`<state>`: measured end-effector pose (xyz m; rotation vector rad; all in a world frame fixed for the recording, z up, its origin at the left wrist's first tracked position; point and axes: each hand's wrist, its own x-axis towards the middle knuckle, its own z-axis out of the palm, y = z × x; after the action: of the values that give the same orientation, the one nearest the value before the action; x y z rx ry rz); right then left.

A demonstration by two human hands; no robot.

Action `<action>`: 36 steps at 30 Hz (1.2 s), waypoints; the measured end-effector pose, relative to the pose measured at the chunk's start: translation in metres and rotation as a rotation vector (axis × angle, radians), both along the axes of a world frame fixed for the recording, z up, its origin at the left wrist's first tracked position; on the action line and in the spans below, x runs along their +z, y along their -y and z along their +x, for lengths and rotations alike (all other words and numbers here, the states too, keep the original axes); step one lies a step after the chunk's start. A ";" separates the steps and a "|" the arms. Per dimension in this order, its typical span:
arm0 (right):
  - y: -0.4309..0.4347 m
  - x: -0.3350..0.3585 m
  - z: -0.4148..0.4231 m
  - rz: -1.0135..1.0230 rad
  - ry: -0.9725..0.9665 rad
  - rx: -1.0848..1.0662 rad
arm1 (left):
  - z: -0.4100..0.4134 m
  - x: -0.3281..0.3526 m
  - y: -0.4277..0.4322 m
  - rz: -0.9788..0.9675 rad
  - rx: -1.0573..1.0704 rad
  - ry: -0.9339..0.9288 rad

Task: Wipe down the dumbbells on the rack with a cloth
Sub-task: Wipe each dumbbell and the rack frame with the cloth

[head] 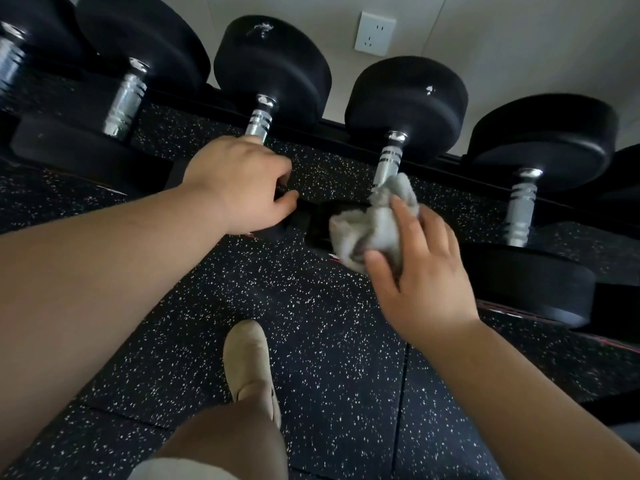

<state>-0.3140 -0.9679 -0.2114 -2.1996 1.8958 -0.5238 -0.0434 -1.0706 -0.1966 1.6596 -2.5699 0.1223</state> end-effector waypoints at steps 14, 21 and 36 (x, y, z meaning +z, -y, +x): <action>-0.017 -0.028 -0.013 -0.047 0.027 0.004 | 0.003 -0.004 0.002 -0.027 0.018 -0.018; -0.054 -0.043 -0.018 0.297 0.394 -0.173 | 0.001 -0.003 -0.001 -0.064 0.027 -0.050; -0.031 -0.050 -0.027 0.292 0.628 -0.216 | 0.000 -0.001 -0.001 -0.054 0.021 -0.043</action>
<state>-0.3409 -0.9373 -0.2610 -1.4305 1.7226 -0.7988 -0.0431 -1.0693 -0.1977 1.6526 -2.4956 0.1548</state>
